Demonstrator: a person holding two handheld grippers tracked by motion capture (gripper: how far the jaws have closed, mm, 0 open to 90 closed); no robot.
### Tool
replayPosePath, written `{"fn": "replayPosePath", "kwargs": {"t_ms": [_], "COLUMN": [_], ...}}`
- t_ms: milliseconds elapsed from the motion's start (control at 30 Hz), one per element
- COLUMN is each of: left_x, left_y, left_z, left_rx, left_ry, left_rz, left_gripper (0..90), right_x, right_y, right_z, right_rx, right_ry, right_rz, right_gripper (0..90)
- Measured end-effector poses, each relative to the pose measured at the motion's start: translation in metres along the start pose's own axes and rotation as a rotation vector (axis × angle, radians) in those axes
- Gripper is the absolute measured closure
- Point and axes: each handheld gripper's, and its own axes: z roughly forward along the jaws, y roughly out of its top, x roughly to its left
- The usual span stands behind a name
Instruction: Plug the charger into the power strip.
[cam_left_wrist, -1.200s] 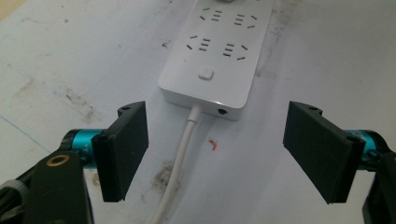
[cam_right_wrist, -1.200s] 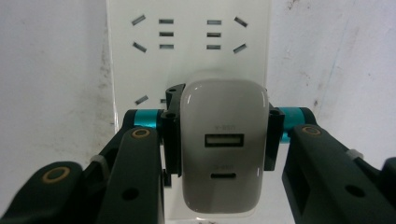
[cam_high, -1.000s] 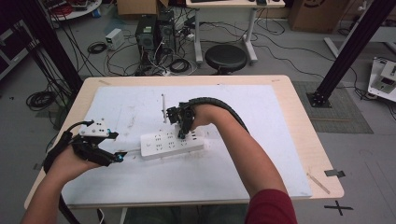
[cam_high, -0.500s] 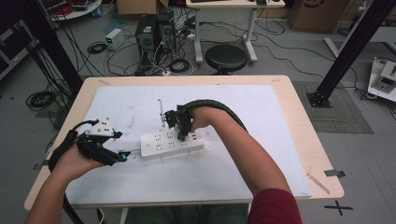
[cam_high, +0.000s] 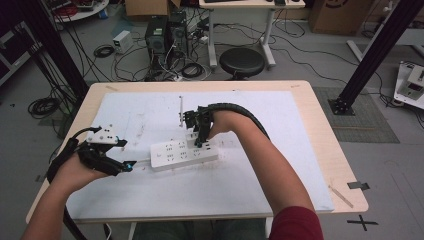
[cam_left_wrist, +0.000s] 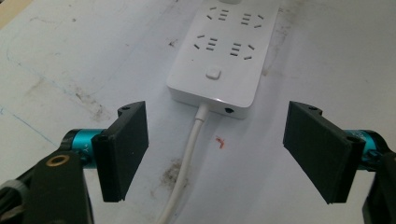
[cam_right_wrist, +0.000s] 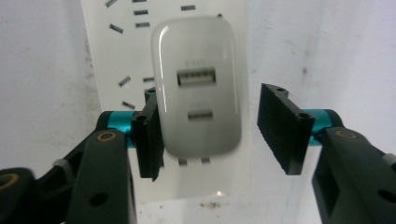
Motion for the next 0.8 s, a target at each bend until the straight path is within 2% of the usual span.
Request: {"fn": "replayPosePath", "kwargs": {"t_ms": [67,200,333,467,667,800], "left_x": [0.001,0.002,0.0,0.0,0.001,0.001], "left_y": [0.001,0.007,0.012,0.017,0.023,0.025], "left_z": [0.001,0.003,0.004,0.003,0.002,0.002], "left_rx": [-0.003,-0.009,-0.016,-0.017,-0.04,-0.073], "left_ry": [0.002,-0.002,-0.005,-0.004,-0.005,-0.006], "left_rz": [-0.002,0.005,0.012,0.025,0.03,0.039], "left_gripper": [22.3,22.3,22.3,22.3,22.3,22.3], "right_x": [0.002,0.008,0.015,0.023,0.035,0.044], "right_y": [-0.004,-0.006,-0.01,-0.018,-0.035,-0.049], "right_z": [-0.006,-0.015,-0.023,-0.031,-0.042,-0.049], "right_rx": [-0.031,-0.11,-0.19,-0.253,-0.367,-0.434], "right_ry": [-0.019,-0.01,-0.007,-0.027,-0.043,-0.076], "right_rz": [0.012,0.043,0.056,0.073,0.144,0.186], "right_gripper": [38.7,33.3,32.4,29.5,24.0,22.0]}}
